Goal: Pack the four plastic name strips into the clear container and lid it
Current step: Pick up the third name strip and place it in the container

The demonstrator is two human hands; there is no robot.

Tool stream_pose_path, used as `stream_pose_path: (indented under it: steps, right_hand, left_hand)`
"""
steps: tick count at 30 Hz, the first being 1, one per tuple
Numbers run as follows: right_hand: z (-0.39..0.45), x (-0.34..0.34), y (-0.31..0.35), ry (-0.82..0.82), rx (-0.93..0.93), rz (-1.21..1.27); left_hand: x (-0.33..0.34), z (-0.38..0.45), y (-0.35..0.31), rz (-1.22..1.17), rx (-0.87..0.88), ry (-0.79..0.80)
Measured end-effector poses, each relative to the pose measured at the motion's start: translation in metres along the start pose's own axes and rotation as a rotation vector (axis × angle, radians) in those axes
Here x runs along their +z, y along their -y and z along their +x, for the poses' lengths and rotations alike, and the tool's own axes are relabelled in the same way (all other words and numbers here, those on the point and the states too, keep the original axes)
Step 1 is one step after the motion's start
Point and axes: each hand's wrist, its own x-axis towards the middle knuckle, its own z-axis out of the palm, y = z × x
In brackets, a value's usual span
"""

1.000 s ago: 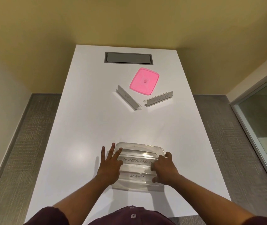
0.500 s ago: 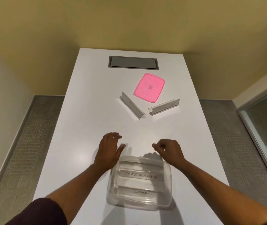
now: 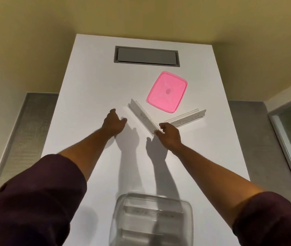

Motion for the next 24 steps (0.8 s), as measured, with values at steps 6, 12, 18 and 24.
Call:
stream_pose_path:
  steps: [6,12,18,24]
  right_hand:
    - [0.033,0.022,-0.001,-0.010,-0.123,-0.172]
    - [0.034,0.027,0.002,-0.080,-0.079,-0.110]
    - [-0.012,0.029,0.012,0.034,0.266,0.639]
    - [-0.087,0.043,0.000,0.288,0.350,0.938]
  left_hand:
    - [0.042,0.026,-0.007,-0.134,-0.125,0.069]
    - [0.066,0.021,0.002,-0.247,-0.194,0.117]
    - [0.067,-0.012,0.014,-0.422,-0.199,0.172]
    - [0.058,-0.075,0.027,-0.398,-0.096,0.267]
